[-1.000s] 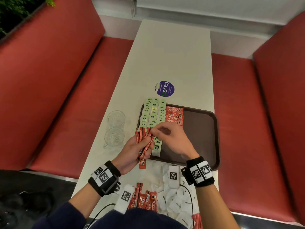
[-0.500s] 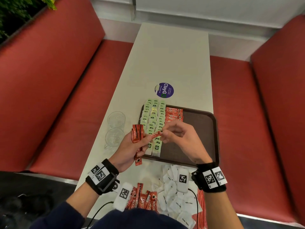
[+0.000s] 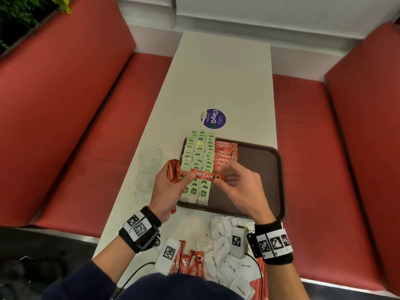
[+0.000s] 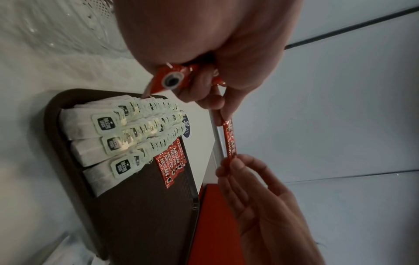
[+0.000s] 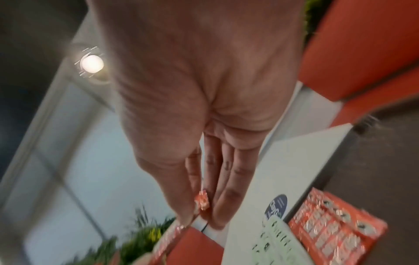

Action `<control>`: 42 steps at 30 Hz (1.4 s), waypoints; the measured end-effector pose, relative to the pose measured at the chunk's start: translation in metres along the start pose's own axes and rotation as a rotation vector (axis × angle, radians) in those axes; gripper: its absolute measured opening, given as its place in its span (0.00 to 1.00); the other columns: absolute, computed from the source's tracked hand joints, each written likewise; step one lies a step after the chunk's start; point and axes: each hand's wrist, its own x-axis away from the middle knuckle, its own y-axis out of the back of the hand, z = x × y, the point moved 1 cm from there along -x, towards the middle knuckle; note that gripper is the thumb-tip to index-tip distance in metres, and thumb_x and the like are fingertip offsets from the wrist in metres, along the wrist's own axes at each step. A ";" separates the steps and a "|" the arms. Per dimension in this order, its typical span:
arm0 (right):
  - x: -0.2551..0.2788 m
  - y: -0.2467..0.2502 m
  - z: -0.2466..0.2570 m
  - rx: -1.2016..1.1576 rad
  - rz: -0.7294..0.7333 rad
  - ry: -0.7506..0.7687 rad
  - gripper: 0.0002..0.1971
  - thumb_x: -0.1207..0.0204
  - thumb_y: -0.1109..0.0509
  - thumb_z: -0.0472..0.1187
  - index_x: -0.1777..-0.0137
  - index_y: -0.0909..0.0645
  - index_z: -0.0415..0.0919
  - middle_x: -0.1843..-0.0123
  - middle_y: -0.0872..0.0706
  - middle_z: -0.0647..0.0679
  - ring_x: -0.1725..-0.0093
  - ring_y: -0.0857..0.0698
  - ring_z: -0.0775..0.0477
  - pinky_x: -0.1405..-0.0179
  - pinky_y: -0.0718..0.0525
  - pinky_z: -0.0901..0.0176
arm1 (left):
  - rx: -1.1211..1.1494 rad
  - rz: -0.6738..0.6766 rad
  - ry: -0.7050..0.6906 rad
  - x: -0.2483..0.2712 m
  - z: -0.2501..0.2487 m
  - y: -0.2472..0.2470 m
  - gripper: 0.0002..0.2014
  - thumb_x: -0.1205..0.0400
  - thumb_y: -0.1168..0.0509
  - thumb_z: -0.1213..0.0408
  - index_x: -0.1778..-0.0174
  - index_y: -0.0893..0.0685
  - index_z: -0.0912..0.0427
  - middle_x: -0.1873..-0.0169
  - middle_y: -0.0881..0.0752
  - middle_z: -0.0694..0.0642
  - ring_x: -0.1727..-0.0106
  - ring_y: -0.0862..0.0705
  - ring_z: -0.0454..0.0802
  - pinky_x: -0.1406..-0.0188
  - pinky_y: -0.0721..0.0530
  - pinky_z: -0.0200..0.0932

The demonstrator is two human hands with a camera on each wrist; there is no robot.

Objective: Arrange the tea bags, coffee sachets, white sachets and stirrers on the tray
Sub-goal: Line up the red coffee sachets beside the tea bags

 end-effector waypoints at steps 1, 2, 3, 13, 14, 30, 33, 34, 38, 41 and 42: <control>0.000 -0.004 0.000 0.101 -0.004 0.068 0.15 0.21 0.14 0.47 0.37 0.12 0.53 0.42 0.07 0.60 0.43 0.08 0.61 0.40 0.06 0.57 | -0.021 -0.002 -0.012 0.000 0.000 -0.001 0.11 0.17 0.19 0.64 0.49 0.16 0.53 0.56 0.06 0.53 0.69 0.19 0.40 0.67 0.19 0.38; 0.001 -0.009 -0.001 0.190 -0.005 0.136 0.18 0.20 0.15 0.50 0.33 0.13 0.53 0.38 0.09 0.60 0.40 0.09 0.61 0.38 0.07 0.56 | -0.039 0.007 -0.027 0.001 -0.001 -0.003 0.11 0.17 0.19 0.64 0.49 0.17 0.53 0.56 0.07 0.54 0.70 0.19 0.39 0.68 0.20 0.37; 0.001 -0.014 -0.001 0.259 -0.014 0.194 0.19 0.20 0.15 0.51 0.31 0.13 0.54 0.36 0.10 0.59 0.38 0.10 0.59 0.37 0.07 0.53 | -0.058 0.020 -0.042 0.001 -0.002 -0.005 0.11 0.17 0.19 0.65 0.48 0.17 0.53 0.55 0.06 0.56 0.70 0.18 0.39 0.68 0.19 0.35; 0.007 -0.033 -0.008 0.497 -0.137 0.367 0.13 0.18 0.18 0.45 0.36 0.10 0.45 0.42 0.10 0.50 0.41 0.13 0.46 0.46 0.10 0.49 | -0.127 0.070 -0.063 0.006 0.002 -0.012 0.12 0.16 0.19 0.64 0.44 0.15 0.61 0.51 0.04 0.50 0.62 0.12 0.33 0.60 0.16 0.28; 0.006 -0.033 -0.008 0.505 -0.139 0.383 0.13 0.18 0.18 0.44 0.36 0.09 0.45 0.43 0.10 0.50 0.42 0.13 0.47 0.47 0.10 0.51 | -0.134 0.076 -0.053 0.005 0.003 -0.011 0.13 0.16 0.19 0.63 0.43 0.15 0.60 0.50 0.04 0.50 0.62 0.13 0.34 0.61 0.16 0.30; -0.089 -0.019 -0.115 0.648 0.140 0.000 0.13 0.22 0.18 0.43 0.39 0.11 0.48 0.41 0.11 0.50 0.38 0.14 0.42 0.38 0.12 0.43 | -0.055 0.021 0.164 0.006 0.021 0.024 0.14 0.10 0.26 0.58 0.53 0.25 0.55 0.68 0.26 0.55 0.73 0.32 0.46 0.77 0.33 0.39; -0.097 -0.029 -0.115 0.646 0.160 0.005 0.14 0.21 0.18 0.43 0.37 0.11 0.48 0.38 0.12 0.48 0.34 0.15 0.42 0.34 0.13 0.42 | -0.047 0.032 0.182 0.007 0.021 0.023 0.13 0.10 0.26 0.58 0.53 0.25 0.55 0.71 0.26 0.49 0.74 0.33 0.46 0.77 0.33 0.38; -0.099 -0.030 -0.116 0.649 0.163 0.004 0.14 0.20 0.18 0.43 0.36 0.11 0.48 0.38 0.12 0.48 0.33 0.16 0.41 0.33 0.13 0.41 | -0.044 0.036 0.190 0.007 0.021 0.023 0.13 0.10 0.26 0.59 0.53 0.25 0.54 0.72 0.26 0.47 0.74 0.33 0.45 0.77 0.33 0.37; -0.103 -0.033 -0.117 0.649 0.149 0.003 0.12 0.18 0.19 0.42 0.36 0.10 0.47 0.37 0.11 0.46 0.32 0.17 0.40 0.32 0.14 0.40 | -0.025 0.096 0.221 0.007 0.020 0.023 0.12 0.11 0.26 0.58 0.49 0.24 0.55 0.71 0.26 0.46 0.72 0.34 0.46 0.77 0.34 0.37; -0.104 -0.035 -0.118 0.646 0.140 0.003 0.12 0.17 0.19 0.42 0.35 0.10 0.45 0.37 0.11 0.45 0.31 0.17 0.39 0.32 0.16 0.42 | 0.023 0.163 0.270 0.007 0.020 0.020 0.09 0.09 0.28 0.59 0.44 0.22 0.56 0.67 0.26 0.49 0.71 0.33 0.45 0.78 0.37 0.36; -0.104 -0.035 -0.118 0.645 0.138 0.001 0.13 0.17 0.19 0.43 0.35 0.10 0.45 0.36 0.11 0.45 0.30 0.17 0.39 0.32 0.16 0.42 | 0.062 0.181 0.301 0.007 0.020 0.019 0.08 0.08 0.30 0.61 0.42 0.23 0.58 0.66 0.26 0.50 0.71 0.33 0.45 0.79 0.38 0.36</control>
